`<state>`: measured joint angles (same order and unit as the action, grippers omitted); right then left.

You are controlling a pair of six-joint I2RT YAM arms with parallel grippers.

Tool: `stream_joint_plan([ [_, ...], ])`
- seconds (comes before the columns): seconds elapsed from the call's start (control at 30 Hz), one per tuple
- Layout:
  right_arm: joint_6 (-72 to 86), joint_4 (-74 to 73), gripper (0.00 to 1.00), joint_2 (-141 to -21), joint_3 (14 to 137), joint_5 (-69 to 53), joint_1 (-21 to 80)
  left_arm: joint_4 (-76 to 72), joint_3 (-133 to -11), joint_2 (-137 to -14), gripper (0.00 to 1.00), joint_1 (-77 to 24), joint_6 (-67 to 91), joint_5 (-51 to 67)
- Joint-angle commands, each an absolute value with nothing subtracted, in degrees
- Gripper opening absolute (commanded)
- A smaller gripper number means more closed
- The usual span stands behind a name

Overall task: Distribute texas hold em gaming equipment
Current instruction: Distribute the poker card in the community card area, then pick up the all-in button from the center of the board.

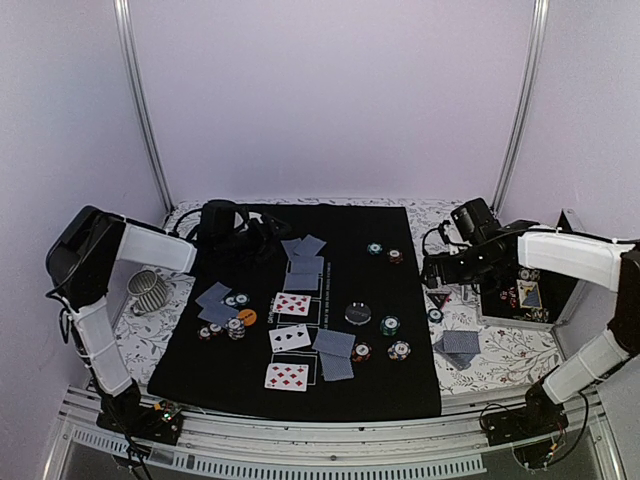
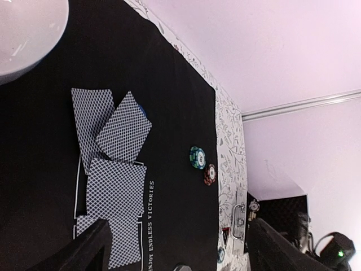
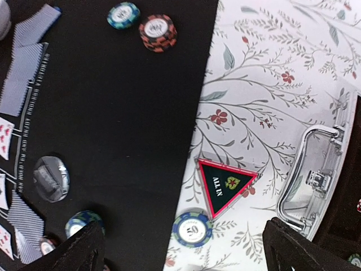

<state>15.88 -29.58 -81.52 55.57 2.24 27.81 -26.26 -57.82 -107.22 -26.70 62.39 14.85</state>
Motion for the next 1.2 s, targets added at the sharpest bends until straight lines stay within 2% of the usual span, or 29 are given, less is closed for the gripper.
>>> stream_joint_plan([
  [0.0, 10.5, -31.7, 0.99, -91.8, 60.2, -2.0, 23.3, -24.1, -55.5, -102.7, 0.85, -28.1, 62.0, 10.2],
  [0.2, 8.2, -33.3, 0.96, -101.2, 65.3, -2.1, 22.4, -23.0, -54.0, -94.7, 0.85, -30.2, 54.0, 7.4],
  [0.43, 7.4, -35.1, 0.93, -105.1, 66.3, 0.0, 21.9, -18.0, -52.4, -86.1, 0.85, -32.3, 44.9, 6.9],
  [0.63, 7.1, -36.0, 0.82, -107.3, 67.2, 1.9, 20.0, -17.7, -48.3, -80.1, 0.85, -32.5, 43.1, 3.7],
  [0.83, 6.2, -36.1, 0.78, -110.3, 68.2, 0.5, 20.0, -16.9, -47.7, -77.5, 0.85, -32.8, 41.7, 1.8],
  [1.03, 6.6, -37.3, 0.61, -111.6, 68.6, 0.9, 20.2, -16.2, -47.5, -76.3, 0.85, -32.9, 40.7, 1.1],
  [1.17, 7.2, -38.6, 0.66, -110.3, 68.3, 2.3, 20.8, -15.9, -47.5, -75.6, 0.85, -32.9, 40.2, 1.1],
])
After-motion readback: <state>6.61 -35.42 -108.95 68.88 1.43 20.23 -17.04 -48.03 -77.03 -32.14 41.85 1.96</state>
